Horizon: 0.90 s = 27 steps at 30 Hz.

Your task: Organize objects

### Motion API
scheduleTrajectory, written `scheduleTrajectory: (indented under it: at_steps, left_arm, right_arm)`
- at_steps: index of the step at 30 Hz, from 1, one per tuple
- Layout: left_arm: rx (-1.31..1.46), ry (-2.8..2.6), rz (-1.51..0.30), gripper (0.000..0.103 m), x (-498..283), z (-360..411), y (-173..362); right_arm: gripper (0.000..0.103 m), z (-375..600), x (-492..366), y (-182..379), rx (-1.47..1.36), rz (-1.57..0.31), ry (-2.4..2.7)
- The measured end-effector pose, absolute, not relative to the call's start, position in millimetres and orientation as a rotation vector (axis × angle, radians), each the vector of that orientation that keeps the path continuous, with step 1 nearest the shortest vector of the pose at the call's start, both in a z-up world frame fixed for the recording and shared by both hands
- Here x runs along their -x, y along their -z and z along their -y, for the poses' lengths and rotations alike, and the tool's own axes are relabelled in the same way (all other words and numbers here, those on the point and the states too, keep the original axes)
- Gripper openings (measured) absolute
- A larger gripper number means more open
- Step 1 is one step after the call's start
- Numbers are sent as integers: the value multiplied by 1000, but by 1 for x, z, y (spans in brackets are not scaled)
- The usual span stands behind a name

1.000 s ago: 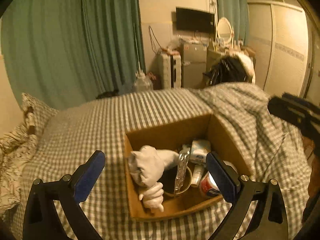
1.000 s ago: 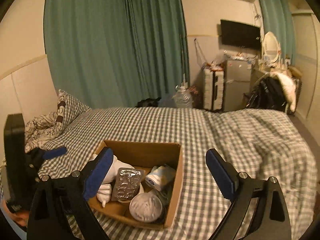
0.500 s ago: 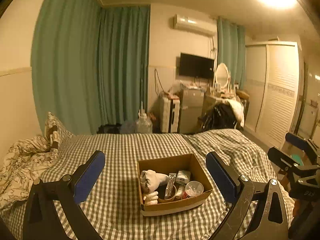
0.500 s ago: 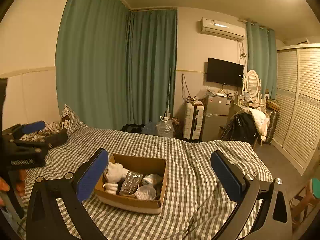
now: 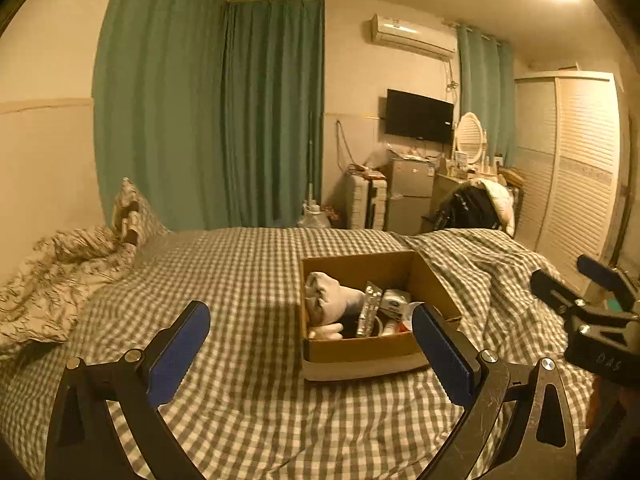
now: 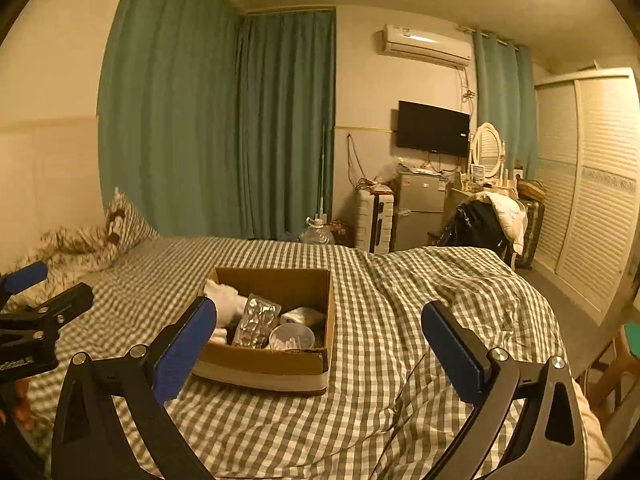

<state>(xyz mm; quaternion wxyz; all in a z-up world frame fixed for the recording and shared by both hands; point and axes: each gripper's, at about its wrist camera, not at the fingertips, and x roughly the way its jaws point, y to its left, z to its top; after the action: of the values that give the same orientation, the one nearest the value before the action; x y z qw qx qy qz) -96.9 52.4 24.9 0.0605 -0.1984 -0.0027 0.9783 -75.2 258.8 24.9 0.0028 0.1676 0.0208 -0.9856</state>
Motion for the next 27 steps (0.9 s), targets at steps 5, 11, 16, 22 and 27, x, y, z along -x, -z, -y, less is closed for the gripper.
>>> scheduleTrajectory:
  at_steps: [5, 11, 16, 22, 27]
  left_arm:
    - [587, -2964, -24, 103, 92, -52, -20]
    - [602, -2949, -10, 103, 93, -50, -19]
    - [623, -2952, -25, 103, 93, -51, -19]
    - [630, -2963, 17, 103, 93, -46, -20]
    - [656, -2957, 17, 103, 95, -49, -18]
  right_arm:
    - [103, -261, 85, -12, -565, -34, 3085]
    - [103, -257, 86, -12, -582, -42, 3080]
    - [103, -256, 86, -11, -592, -40, 3082]
    - [103, -256, 82, -14, -577, -39, 3079]
    - [103, -254, 82, -13, -584, -38, 3068]
